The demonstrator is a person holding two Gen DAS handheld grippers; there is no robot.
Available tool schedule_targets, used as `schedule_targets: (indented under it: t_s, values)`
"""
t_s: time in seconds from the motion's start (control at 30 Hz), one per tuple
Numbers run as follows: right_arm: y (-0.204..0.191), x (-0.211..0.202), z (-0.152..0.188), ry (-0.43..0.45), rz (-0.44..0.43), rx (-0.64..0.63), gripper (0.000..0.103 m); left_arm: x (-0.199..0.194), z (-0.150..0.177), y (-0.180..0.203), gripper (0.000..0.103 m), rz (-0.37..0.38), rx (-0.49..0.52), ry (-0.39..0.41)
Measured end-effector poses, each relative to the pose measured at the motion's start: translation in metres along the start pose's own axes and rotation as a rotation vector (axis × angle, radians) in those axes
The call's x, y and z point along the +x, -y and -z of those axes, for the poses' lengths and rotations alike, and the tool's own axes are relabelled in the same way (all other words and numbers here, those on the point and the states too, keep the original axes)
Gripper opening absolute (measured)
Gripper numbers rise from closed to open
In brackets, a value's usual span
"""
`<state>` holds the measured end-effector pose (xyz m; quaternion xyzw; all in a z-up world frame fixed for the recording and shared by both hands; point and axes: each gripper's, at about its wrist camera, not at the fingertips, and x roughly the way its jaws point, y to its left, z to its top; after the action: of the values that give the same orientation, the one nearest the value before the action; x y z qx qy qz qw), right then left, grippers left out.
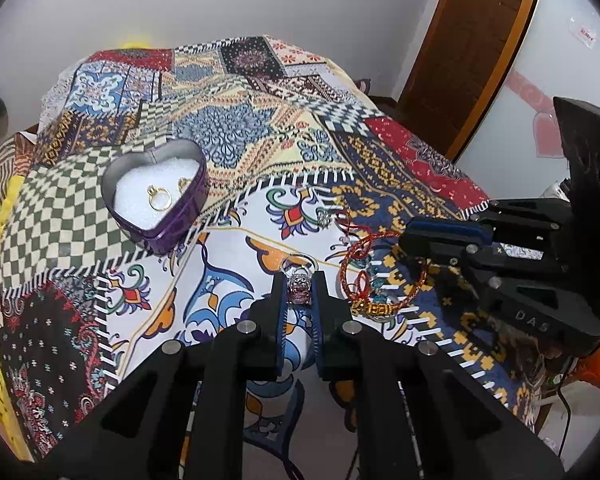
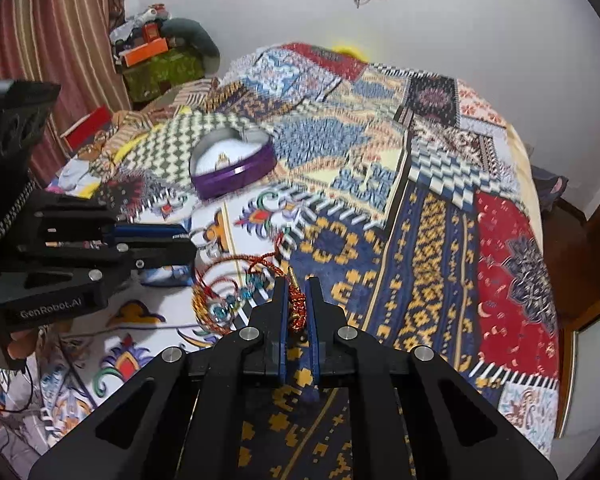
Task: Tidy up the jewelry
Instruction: 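Grasp the red beaded bracelet with the right gripper while the left gripper grasps a silver charm, then lift the bracelet and charm and carry them over the heart tin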
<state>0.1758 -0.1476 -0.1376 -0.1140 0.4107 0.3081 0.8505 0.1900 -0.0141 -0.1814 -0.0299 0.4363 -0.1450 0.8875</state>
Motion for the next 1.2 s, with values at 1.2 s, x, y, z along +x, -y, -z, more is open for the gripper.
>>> schedule_targets:
  t_s: [1.2]
  values:
    - [-0.024, -0.021, -0.093, 0.203, -0.013, -0.005, 0.007, -0.079, -0.034, -0.056, 0.010, -0.123, -0.074, 0.228]
